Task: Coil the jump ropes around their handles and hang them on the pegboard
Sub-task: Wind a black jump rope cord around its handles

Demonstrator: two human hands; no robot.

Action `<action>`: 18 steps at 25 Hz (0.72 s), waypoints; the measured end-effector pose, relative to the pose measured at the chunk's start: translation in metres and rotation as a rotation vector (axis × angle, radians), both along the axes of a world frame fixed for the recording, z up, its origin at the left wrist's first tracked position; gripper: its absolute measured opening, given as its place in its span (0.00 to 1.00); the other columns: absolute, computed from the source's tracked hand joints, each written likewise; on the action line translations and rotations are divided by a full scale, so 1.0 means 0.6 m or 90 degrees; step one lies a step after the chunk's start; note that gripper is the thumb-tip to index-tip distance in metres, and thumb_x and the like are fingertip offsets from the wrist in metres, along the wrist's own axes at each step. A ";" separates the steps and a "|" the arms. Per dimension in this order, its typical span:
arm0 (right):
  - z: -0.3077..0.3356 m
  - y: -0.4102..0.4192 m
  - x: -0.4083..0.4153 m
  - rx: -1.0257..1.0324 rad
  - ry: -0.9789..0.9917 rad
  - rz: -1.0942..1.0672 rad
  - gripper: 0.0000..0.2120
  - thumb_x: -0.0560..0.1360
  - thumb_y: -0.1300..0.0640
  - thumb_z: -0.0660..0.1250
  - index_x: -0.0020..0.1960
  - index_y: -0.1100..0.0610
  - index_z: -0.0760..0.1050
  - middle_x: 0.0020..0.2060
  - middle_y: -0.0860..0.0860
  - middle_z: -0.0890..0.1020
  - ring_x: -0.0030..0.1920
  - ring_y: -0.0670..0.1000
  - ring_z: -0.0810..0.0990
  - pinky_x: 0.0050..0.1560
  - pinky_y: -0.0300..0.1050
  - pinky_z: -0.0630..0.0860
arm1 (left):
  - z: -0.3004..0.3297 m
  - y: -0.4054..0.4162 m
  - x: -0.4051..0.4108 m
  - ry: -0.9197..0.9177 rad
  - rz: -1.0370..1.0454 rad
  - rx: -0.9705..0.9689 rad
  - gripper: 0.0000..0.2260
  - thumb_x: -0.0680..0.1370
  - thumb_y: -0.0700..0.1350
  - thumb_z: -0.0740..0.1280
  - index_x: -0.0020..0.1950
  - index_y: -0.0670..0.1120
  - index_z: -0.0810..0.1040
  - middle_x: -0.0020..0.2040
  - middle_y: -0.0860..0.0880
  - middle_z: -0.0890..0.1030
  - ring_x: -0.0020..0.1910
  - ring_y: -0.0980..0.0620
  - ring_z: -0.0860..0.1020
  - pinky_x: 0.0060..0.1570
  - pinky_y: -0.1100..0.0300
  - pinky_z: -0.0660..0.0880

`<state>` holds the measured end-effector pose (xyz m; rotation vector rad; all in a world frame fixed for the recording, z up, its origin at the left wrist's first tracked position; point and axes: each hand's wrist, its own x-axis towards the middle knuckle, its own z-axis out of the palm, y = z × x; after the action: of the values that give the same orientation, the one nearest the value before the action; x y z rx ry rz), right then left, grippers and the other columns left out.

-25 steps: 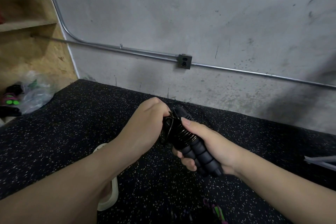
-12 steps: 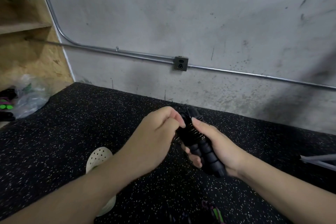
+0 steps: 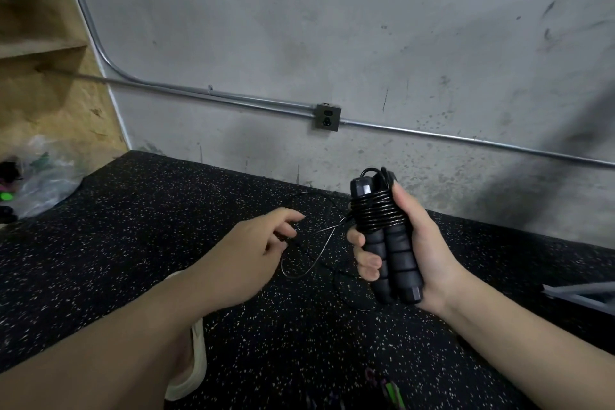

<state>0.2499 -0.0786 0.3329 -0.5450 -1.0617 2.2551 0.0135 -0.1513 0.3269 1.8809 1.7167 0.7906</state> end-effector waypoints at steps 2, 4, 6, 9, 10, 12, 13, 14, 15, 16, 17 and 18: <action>0.004 0.000 0.000 0.000 0.001 -0.009 0.22 0.78 0.33 0.62 0.52 0.52 0.78 0.37 0.55 0.74 0.27 0.49 0.69 0.29 0.42 0.66 | 0.003 -0.001 0.003 -0.052 -0.023 0.006 0.20 0.80 0.46 0.71 0.69 0.62 0.74 0.56 0.65 0.80 0.54 0.66 0.79 0.52 0.69 0.76; 0.003 0.001 0.000 -0.001 -0.004 -0.021 0.22 0.78 0.33 0.62 0.51 0.52 0.78 0.37 0.55 0.74 0.27 0.49 0.69 0.29 0.42 0.67 | 0.013 -0.004 0.013 -0.121 -0.026 0.050 0.19 0.76 0.48 0.76 0.65 0.60 0.79 0.53 0.62 0.84 0.53 0.62 0.81 0.54 0.64 0.78; 0.004 -0.001 -0.002 -0.004 -0.009 -0.032 0.23 0.77 0.33 0.63 0.50 0.53 0.79 0.37 0.55 0.74 0.27 0.49 0.69 0.29 0.42 0.67 | 0.024 -0.008 0.024 -0.196 -0.026 0.097 0.17 0.74 0.47 0.78 0.61 0.57 0.82 0.50 0.59 0.86 0.52 0.57 0.83 0.54 0.61 0.80; 0.002 -0.005 -0.010 -0.012 -0.017 -0.036 0.24 0.77 0.33 0.64 0.51 0.54 0.78 0.37 0.55 0.74 0.27 0.49 0.69 0.28 0.41 0.67 | 0.031 -0.016 0.046 -0.213 -0.047 0.196 0.16 0.74 0.40 0.78 0.60 0.51 0.83 0.49 0.56 0.86 0.52 0.53 0.85 0.54 0.63 0.80; 0.002 -0.007 -0.013 -0.015 -0.019 -0.032 0.24 0.76 0.33 0.64 0.52 0.55 0.78 0.38 0.55 0.74 0.27 0.49 0.69 0.28 0.41 0.68 | 0.033 -0.019 0.053 -0.195 -0.062 0.233 0.17 0.74 0.37 0.77 0.61 0.50 0.83 0.50 0.56 0.86 0.53 0.54 0.85 0.55 0.64 0.80; 0.001 -0.010 -0.017 -0.012 -0.025 -0.026 0.26 0.76 0.32 0.65 0.51 0.56 0.78 0.38 0.55 0.74 0.27 0.48 0.70 0.28 0.41 0.68 | 0.034 -0.023 0.063 -0.142 -0.097 0.294 0.22 0.74 0.31 0.73 0.66 0.47 0.80 0.54 0.56 0.85 0.57 0.56 0.83 0.58 0.66 0.78; 0.001 -0.012 -0.018 -0.010 -0.029 -0.028 0.27 0.76 0.32 0.64 0.51 0.57 0.78 0.38 0.54 0.75 0.26 0.48 0.70 0.28 0.41 0.69 | 0.035 -0.025 0.065 -0.114 -0.120 0.314 0.24 0.74 0.33 0.73 0.68 0.47 0.79 0.57 0.56 0.84 0.59 0.57 0.82 0.60 0.66 0.77; 0.003 -0.015 -0.018 -0.011 -0.032 -0.029 0.27 0.76 0.32 0.64 0.51 0.57 0.79 0.38 0.54 0.75 0.26 0.48 0.70 0.28 0.40 0.69 | 0.036 -0.026 0.067 -0.089 -0.139 0.327 0.25 0.75 0.36 0.74 0.71 0.47 0.77 0.59 0.56 0.82 0.61 0.58 0.80 0.61 0.67 0.75; 0.005 -0.017 -0.019 -0.012 -0.033 -0.030 0.27 0.76 0.32 0.65 0.51 0.57 0.79 0.39 0.54 0.75 0.27 0.48 0.70 0.28 0.40 0.70 | 0.038 -0.027 0.067 -0.070 -0.150 0.333 0.25 0.76 0.43 0.76 0.72 0.48 0.76 0.59 0.57 0.81 0.61 0.59 0.79 0.63 0.68 0.73; 0.006 -0.019 -0.019 -0.012 -0.034 -0.031 0.26 0.76 0.32 0.65 0.51 0.56 0.80 0.39 0.54 0.75 0.27 0.48 0.70 0.28 0.40 0.70 | 0.040 -0.028 0.067 -0.056 -0.151 0.339 0.24 0.76 0.49 0.75 0.71 0.48 0.77 0.59 0.58 0.80 0.61 0.60 0.78 0.62 0.70 0.71; 0.007 -0.021 -0.019 -0.009 -0.035 -0.029 0.25 0.76 0.32 0.65 0.51 0.55 0.80 0.40 0.54 0.75 0.28 0.48 0.70 0.28 0.40 0.70 | 0.041 -0.027 0.066 -0.046 -0.147 0.353 0.23 0.76 0.53 0.74 0.69 0.49 0.78 0.57 0.59 0.80 0.59 0.61 0.78 0.61 0.71 0.71; 0.007 -0.023 -0.019 -0.006 -0.036 -0.024 0.25 0.76 0.32 0.65 0.51 0.55 0.81 0.40 0.54 0.75 0.28 0.48 0.70 0.29 0.40 0.70 | 0.042 -0.025 0.064 -0.041 -0.142 0.372 0.21 0.75 0.55 0.74 0.66 0.48 0.81 0.55 0.59 0.80 0.56 0.61 0.78 0.59 0.72 0.71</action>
<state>0.2387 -0.0922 0.3374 -0.6309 -1.0607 2.2246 0.0522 -0.1664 0.3521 2.3332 1.2869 1.3465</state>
